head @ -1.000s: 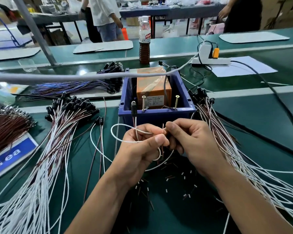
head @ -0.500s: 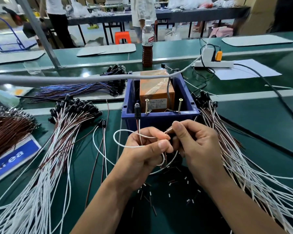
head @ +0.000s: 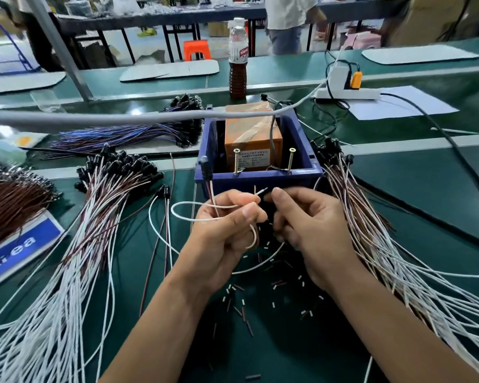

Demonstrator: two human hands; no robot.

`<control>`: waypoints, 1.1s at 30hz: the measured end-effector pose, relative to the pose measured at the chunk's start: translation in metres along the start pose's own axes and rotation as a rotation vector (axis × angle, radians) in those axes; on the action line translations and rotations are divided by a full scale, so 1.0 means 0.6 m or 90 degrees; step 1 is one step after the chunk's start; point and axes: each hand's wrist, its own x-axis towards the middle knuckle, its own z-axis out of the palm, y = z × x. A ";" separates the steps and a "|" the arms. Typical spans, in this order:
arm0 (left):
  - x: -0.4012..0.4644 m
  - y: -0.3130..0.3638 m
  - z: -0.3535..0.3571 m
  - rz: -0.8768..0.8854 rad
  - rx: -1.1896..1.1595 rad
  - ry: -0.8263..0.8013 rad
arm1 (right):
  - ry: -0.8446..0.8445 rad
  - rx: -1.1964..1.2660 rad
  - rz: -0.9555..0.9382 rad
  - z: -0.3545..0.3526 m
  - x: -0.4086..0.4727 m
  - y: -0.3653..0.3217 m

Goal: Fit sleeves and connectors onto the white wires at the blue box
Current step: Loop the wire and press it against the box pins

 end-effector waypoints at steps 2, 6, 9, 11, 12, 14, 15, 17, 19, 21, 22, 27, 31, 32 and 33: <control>0.001 -0.003 -0.001 -0.005 0.016 -0.001 | -0.058 0.067 0.011 -0.001 -0.001 -0.005; 0.000 -0.003 -0.003 -0.009 0.021 -0.022 | -0.125 0.132 0.053 -0.002 0.000 -0.009; 0.000 -0.002 -0.005 -0.005 0.011 -0.029 | -0.151 0.175 0.105 -0.003 0.001 -0.008; 0.001 -0.001 -0.006 0.000 0.009 -0.041 | -0.169 0.179 0.109 -0.004 0.000 -0.007; 0.001 -0.002 -0.006 -0.001 0.006 -0.047 | -0.172 0.173 0.107 -0.003 0.000 -0.008; 0.001 -0.002 -0.007 -0.004 -0.005 -0.053 | -0.169 0.159 0.106 -0.001 0.000 -0.009; 0.000 -0.002 -0.007 -0.006 -0.007 -0.053 | -0.165 0.154 0.102 0.000 0.000 -0.008; -0.001 -0.002 -0.007 -0.010 0.003 -0.057 | -0.147 0.136 0.090 0.001 0.000 -0.008; -0.003 0.001 -0.007 -0.007 0.021 -0.065 | -0.122 0.116 0.078 0.001 0.000 -0.008; -0.004 0.004 -0.005 0.006 0.040 -0.079 | -0.111 0.114 0.069 -0.001 0.000 -0.008; -0.006 0.005 -0.004 0.012 0.047 -0.089 | -0.110 0.119 0.070 -0.003 0.000 -0.008; -0.009 0.004 -0.007 0.012 0.113 -0.102 | -0.138 0.245 0.131 -0.006 -0.001 -0.013; -0.009 0.005 -0.006 0.020 0.162 -0.114 | -0.141 0.308 0.086 -0.010 -0.001 -0.016; -0.010 0.007 -0.004 0.021 0.174 -0.110 | -0.147 0.317 0.064 -0.011 -0.001 -0.016; -0.010 0.008 -0.002 0.020 0.185 -0.104 | -0.158 0.331 0.046 -0.011 0.000 -0.017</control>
